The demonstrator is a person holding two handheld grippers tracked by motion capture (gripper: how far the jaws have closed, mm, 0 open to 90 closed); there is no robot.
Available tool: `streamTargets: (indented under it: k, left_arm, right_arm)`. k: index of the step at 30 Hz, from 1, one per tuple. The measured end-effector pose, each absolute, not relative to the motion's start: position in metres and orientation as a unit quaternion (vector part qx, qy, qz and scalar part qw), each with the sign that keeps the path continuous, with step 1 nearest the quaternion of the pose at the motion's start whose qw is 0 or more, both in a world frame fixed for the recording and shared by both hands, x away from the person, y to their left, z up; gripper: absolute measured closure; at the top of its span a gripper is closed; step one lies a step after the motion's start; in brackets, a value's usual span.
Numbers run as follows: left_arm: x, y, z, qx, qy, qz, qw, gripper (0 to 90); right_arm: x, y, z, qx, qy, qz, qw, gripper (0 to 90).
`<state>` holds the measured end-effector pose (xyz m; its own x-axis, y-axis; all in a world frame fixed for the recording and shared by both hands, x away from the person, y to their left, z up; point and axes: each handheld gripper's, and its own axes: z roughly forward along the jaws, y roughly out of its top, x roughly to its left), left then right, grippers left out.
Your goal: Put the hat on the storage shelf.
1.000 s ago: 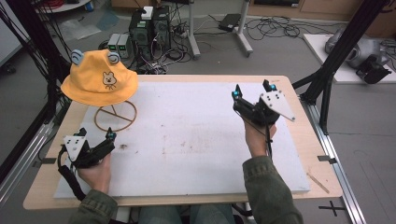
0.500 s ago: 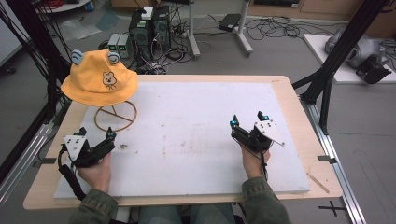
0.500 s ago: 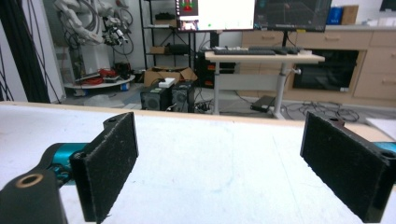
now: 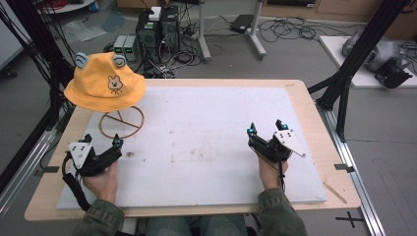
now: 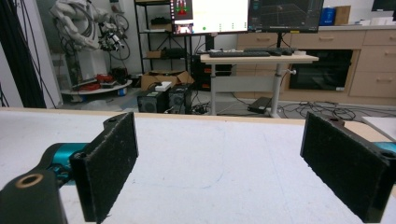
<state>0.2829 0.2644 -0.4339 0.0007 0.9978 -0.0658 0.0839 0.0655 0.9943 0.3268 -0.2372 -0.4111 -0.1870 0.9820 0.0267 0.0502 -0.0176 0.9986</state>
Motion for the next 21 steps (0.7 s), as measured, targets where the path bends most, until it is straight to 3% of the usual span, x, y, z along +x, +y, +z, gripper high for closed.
streamTargets:
  k: [21]
  left_arm:
    - [0.2823, 0.2647, -0.4333, 0.503, 0.535, 0.462, 0.498, 10.0]
  right_arm:
    - [0.3272, -0.2386, -0.4135, 0.473, 0.554, 0.532, 0.432, 10.9]
